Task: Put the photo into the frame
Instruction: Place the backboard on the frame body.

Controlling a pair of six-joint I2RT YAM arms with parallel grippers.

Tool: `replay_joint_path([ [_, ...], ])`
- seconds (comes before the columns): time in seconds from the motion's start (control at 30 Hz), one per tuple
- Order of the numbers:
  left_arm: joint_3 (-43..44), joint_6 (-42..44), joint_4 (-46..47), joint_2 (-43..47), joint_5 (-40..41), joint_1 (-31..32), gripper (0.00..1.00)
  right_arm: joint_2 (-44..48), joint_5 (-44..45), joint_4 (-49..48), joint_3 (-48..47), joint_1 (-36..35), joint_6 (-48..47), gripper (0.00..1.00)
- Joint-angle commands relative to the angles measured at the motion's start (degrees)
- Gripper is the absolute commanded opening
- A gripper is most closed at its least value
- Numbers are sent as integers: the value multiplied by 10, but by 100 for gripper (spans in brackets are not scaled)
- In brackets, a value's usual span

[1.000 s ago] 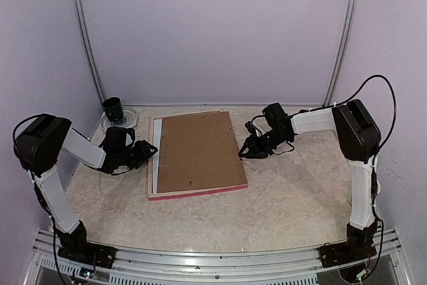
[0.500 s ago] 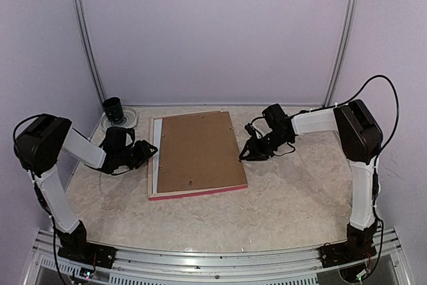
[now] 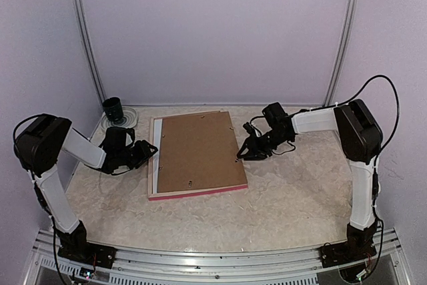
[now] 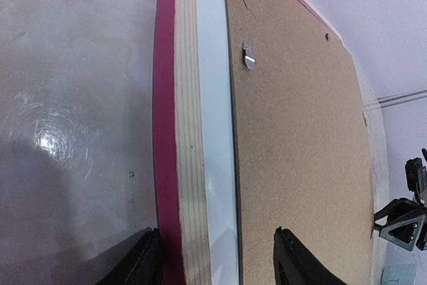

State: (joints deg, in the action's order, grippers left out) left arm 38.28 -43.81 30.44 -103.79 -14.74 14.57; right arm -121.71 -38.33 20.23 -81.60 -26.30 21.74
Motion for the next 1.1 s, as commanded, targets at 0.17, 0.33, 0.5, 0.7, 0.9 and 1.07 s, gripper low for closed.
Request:
replay_joint_path([
  [0.17,-12,-6,-87,-18,-21,-7,59,-42,-24,16,-116,21,9,43],
  [0.33,17,1,-105,-22,-4,-10,60,-80,0,38,-175,27,6,45],
  [0.5,43,7,-115,-28,10,-16,60,-97,14,33,-201,30,8,54],
  [0.7,80,21,-130,-50,21,-19,60,-121,39,32,-228,32,7,67],
  [0.9,107,31,-130,-70,18,-20,60,-154,40,28,-269,32,16,68],
  [1.07,127,48,-145,-76,24,-21,60,-177,49,39,-304,32,16,68],
])
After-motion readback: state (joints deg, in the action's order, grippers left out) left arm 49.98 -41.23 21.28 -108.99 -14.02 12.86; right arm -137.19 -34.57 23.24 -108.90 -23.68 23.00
